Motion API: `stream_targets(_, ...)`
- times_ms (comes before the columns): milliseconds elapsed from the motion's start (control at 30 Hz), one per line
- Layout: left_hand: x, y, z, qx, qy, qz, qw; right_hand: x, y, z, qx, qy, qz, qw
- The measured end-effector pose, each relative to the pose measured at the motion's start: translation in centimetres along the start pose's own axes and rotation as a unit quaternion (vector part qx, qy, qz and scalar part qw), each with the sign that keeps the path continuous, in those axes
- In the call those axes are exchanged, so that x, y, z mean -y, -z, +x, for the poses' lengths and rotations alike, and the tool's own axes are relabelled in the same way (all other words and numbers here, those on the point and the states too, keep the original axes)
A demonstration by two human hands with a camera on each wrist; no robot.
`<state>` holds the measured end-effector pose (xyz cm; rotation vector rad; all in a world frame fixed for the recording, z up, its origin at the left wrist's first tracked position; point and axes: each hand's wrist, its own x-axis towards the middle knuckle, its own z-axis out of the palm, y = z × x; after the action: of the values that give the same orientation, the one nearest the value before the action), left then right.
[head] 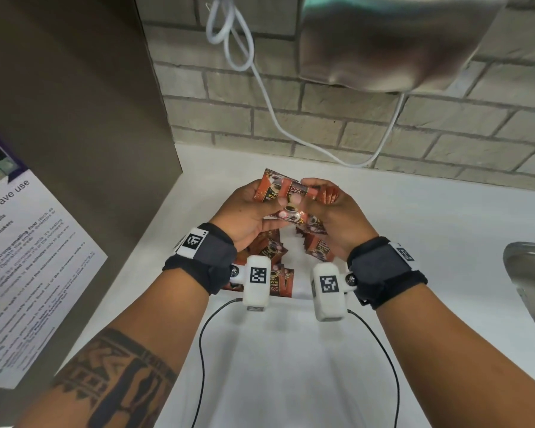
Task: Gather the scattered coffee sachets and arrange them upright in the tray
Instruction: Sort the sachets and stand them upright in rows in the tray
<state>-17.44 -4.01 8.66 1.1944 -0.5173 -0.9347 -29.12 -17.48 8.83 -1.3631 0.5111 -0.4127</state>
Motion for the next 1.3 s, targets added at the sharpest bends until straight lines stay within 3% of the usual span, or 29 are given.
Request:
stream_targets(100, 0.3, -0.5, 0.2, -0.013, -0.008, 0.011, 1.0, 0.0, -0.4, -0.4, 0.04, -0.023, 0.006, 0.999)
stream_targets(200, 0.3, -0.2, 0.5, -0.057, 0.001, -0.007, 0.998, 0.2, 0.2, -0.4, 0.006, -0.029, 0.056, 0.998)
stream_targets(333, 0.3, 1.0, 0.5, -0.113, -0.048, 0.096, 0.988, 0.7, 1.3, -0.3, 0.003, -0.046, 0.112, 0.993)
stream_targets(500, -0.4, 1.9, 0.1, -0.04, -0.097, 0.274, 0.956, 1.2, 1.6, 0.0, -0.005, -0.047, 0.053, 0.997)
stream_targets(667, -1.0, 0.3, -0.2, 0.014, -0.092, 0.341, 0.936, 1.8, 0.8, -0.6, 0.15, -0.114, -0.062, 0.98)
stream_targets(767, -1.1, -0.4, -0.2, 0.013, -0.105, 0.37, 0.923, 1.9, 0.7, -0.8, 0.133, -0.128, -0.05, 0.982)
stream_targets(833, -1.2, -0.6, -0.5, 0.015, -0.139, 0.428, 0.893, 1.9, 0.9, -0.8, 0.104, -0.131, -0.006, 0.986)
stream_targets(900, -1.2, -1.1, -0.8, 0.057, -0.179, 0.478, 0.858, 1.9, 0.9, -0.8, 0.089, -0.124, 0.016, 0.988)
stream_targets(967, -1.1, -2.0, -0.8, 0.102, -0.186, 0.53, 0.821, 1.9, 0.6, -0.9, 0.092, -0.113, 0.026, 0.989)
stream_targets(1067, -0.6, -2.9, -0.3, 0.104, -0.199, 0.592, 0.774, 1.2, -0.7, -0.8, 0.088, -0.1, 0.043, 0.99)
stream_targets(1200, -0.3, -2.5, 0.0, 0.109, -0.206, 0.569, 0.789, 0.4, -1.6, -0.7, 0.088, -0.091, 0.043, 0.991)
stream_targets(1300, -0.5, -2.3, 0.3, 0.09, -0.21, 0.579, 0.782, 0.7, -1.3, -0.9, 0.069, -0.095, -0.005, 0.993)
